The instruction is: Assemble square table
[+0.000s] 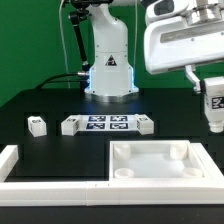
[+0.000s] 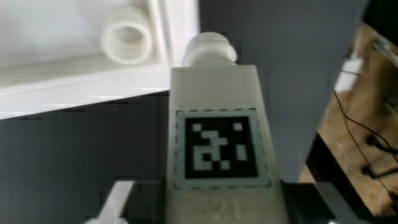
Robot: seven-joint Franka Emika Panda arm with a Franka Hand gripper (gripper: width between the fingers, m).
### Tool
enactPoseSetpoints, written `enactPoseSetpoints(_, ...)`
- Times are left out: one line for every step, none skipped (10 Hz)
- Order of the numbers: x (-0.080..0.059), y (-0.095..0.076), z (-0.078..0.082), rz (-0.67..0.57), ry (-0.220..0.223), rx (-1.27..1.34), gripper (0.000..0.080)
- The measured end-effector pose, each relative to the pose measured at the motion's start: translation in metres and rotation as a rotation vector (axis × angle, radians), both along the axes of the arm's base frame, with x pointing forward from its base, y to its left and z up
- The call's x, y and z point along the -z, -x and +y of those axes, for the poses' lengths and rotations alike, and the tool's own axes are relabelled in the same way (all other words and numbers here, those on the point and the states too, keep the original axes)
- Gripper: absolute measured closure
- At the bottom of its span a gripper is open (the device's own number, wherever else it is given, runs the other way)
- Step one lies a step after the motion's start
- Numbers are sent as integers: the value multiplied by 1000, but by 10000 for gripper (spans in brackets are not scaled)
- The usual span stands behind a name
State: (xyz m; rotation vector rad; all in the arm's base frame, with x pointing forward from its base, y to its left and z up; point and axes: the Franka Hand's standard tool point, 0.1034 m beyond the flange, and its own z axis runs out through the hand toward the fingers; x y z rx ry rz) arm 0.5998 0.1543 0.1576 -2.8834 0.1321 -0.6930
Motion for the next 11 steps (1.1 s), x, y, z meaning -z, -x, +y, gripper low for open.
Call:
enactPoseSetpoints(1, -1, -4, 1, 7, -7, 508)
enactPoseSetpoints(10, -3, -11, -12, 24, -28, 508)
enactPoseSetpoints(18, -7, -14, -11, 40, -39, 508)
enactPoseSetpoints(18, -14, -16, -21, 58, -50, 508)
enactPoseSetpoints(15, -16, -11, -32, 73, -63, 508)
enactPoseSetpoints(17, -15, -12, -29, 75, -62, 508)
enactPoseSetpoints(17, -15, -14, -27, 72, -55, 508)
enactPoseSetpoints(18, -15, -13, -27, 74, -61, 508)
enactPoseSetpoints(20, -14, -15, -30, 82, -71, 508)
enactPoseSetpoints(34, -13, -25, -46, 106, -88, 508)
enactPoseSetpoints(40, -14, -34, -42, 127, -102, 508)
